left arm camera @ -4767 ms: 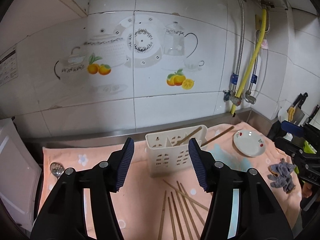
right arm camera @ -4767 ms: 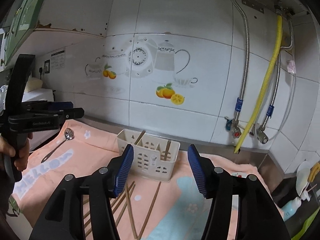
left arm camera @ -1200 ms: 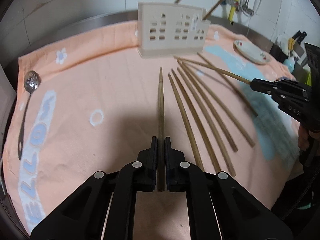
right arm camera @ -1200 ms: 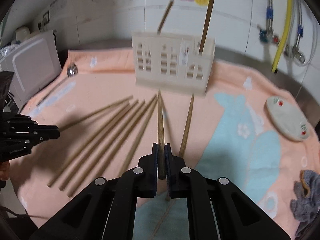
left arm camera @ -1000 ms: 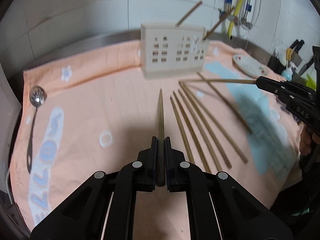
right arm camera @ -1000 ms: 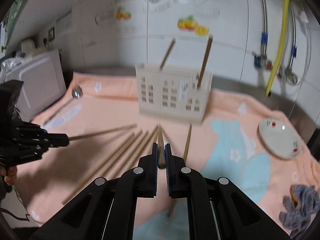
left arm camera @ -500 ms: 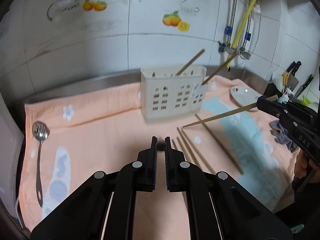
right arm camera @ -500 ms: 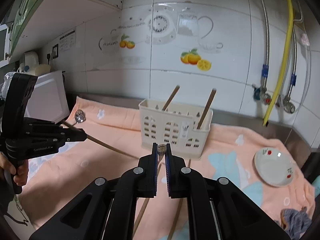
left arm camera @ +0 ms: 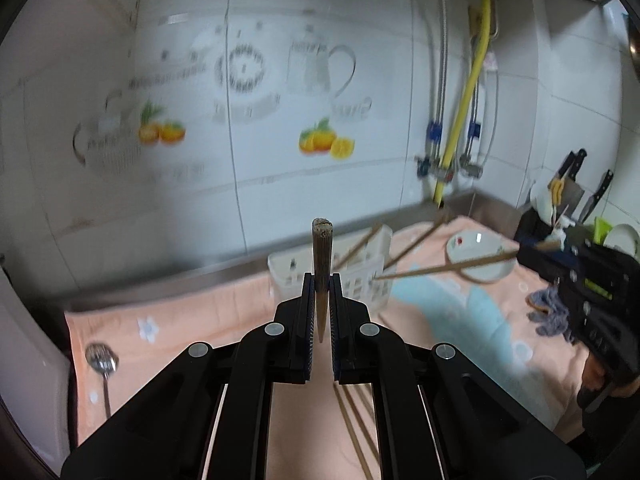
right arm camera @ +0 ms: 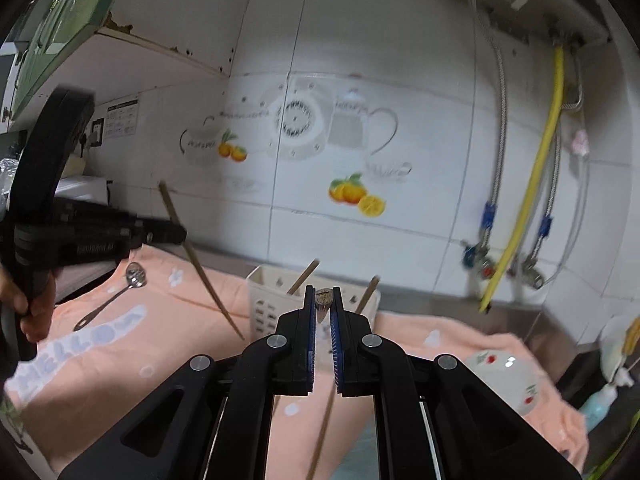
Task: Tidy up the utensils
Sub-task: 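Lift both held chopsticks up toward the beige holder, then lower both chopsticks into the beige holder and open both grippers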
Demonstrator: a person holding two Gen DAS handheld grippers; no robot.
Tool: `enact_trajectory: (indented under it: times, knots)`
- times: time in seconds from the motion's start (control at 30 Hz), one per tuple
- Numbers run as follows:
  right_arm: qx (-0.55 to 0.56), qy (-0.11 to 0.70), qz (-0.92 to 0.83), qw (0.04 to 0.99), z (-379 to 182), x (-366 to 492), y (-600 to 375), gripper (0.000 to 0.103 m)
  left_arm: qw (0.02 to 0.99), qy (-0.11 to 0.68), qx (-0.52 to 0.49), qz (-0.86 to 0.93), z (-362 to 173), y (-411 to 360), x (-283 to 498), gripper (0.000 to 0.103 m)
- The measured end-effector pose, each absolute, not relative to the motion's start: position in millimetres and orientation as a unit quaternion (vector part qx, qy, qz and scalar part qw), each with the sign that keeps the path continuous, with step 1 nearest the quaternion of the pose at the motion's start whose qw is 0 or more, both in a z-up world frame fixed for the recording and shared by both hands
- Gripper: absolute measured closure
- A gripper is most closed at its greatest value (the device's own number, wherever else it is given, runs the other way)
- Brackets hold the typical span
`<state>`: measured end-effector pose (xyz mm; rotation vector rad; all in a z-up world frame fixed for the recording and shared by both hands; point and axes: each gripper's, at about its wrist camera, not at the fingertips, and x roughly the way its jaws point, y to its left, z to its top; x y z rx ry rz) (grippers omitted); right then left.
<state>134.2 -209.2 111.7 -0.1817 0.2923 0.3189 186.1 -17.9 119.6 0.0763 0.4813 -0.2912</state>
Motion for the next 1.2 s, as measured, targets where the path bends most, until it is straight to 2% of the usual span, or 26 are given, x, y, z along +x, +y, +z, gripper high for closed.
enact_trajectory:
  times: [0.23,0.47,1.2]
  knots:
    - [-0.093,0.115,0.136,0.980,126,128,-212,0.096,0.971,0.187,0.036,-0.145,162,-21,185,0.097]
    - [-0.107,0.134,0.123,0.977,124,153,-205,0.096,0.977,0.161,0.044,-0.134,183,-29,200,0.097]
    - [-0.139,0.234,0.112,0.956,89,239,-187,0.096,0.951,0.283,0.004,-0.127,119,-23,301,0.097]
